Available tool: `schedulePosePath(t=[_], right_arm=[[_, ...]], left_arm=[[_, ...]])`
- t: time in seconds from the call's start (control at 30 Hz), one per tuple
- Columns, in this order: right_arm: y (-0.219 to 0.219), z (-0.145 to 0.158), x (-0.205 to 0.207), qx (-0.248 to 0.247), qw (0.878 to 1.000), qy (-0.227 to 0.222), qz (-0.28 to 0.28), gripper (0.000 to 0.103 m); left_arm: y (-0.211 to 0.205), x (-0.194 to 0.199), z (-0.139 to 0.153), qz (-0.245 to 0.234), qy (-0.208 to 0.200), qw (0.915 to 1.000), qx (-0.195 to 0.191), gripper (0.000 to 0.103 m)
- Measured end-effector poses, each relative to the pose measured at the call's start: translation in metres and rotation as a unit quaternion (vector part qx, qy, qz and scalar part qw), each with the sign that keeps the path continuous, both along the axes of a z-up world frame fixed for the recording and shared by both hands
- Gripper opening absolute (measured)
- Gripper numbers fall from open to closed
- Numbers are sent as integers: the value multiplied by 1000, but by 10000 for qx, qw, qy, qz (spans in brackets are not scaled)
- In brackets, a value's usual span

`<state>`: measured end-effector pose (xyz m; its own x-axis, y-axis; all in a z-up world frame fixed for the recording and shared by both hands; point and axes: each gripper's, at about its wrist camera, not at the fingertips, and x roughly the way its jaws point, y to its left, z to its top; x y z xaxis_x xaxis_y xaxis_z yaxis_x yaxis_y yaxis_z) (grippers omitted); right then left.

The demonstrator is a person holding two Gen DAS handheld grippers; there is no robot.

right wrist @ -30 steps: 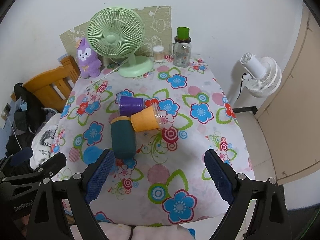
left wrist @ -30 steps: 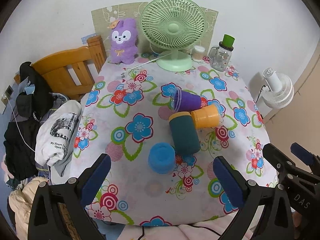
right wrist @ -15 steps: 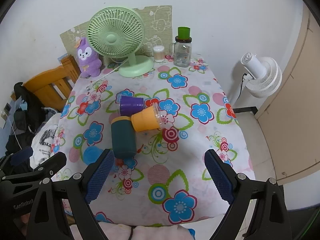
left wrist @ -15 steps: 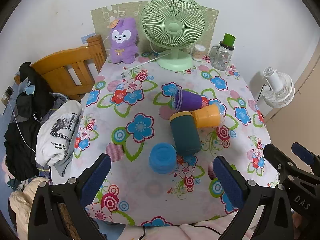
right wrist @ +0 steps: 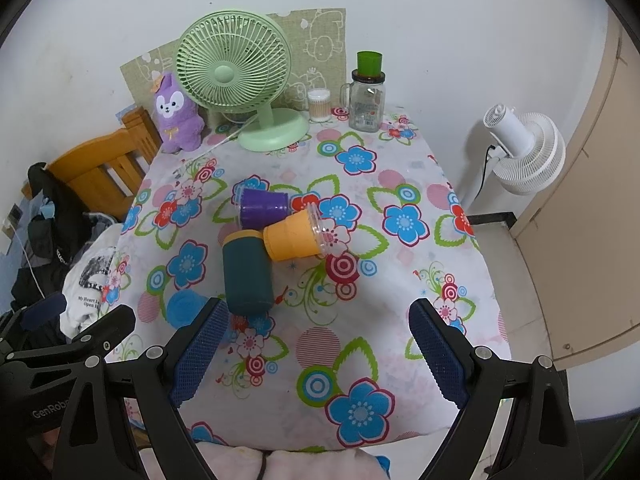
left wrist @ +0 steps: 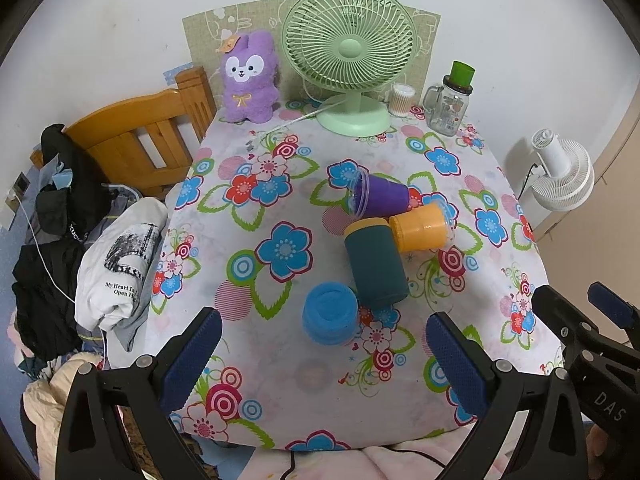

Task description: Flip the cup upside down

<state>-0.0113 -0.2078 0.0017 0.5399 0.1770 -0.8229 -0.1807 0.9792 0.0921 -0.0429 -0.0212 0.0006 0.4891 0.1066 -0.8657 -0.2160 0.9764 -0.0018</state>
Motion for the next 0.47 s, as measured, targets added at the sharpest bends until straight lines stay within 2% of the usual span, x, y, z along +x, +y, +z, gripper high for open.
schedulePosePath(t=[0.47], right_arm=[[0, -3, 0, 5, 10000, 26, -18, 93]], left_arm=[[-3, 1, -4, -37, 48, 10000, -38, 103]])
